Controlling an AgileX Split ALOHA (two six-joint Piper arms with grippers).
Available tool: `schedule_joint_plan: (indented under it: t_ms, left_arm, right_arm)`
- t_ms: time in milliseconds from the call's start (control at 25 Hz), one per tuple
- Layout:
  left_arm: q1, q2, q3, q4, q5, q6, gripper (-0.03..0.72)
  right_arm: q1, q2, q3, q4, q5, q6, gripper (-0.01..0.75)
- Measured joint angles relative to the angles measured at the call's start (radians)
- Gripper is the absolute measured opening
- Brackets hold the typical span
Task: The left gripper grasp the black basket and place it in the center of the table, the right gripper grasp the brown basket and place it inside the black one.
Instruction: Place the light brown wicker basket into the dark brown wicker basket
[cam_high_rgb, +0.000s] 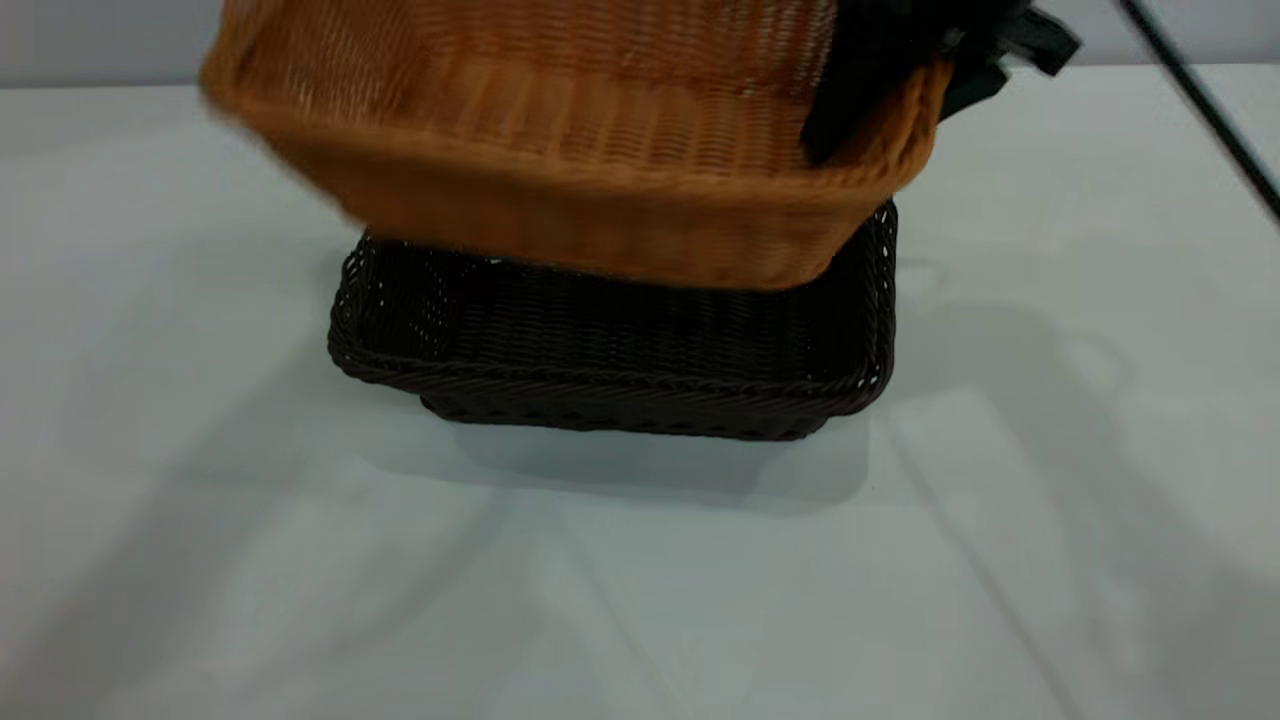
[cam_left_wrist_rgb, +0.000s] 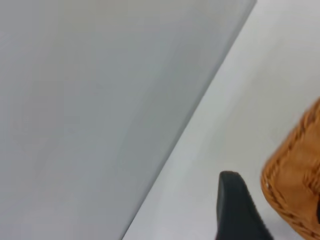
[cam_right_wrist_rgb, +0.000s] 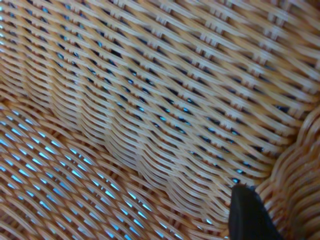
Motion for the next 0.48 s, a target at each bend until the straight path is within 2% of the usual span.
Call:
schedule_joint_plan:
  t_ms: [200,480]
  left_arm:
    - [0.0,-0.019,0.0,-0.004,0.036,-0.018,0.345]
    - [0.0,-0.019,0.0,-0.005,0.079,-0.032,0.345]
  right_arm:
    - [0.002,0.107,-0.087,-0.067,0.009,0.023,0.202]
    - [0.002,0.19,-0.108,-0.07,0.041,0.031,0.204]
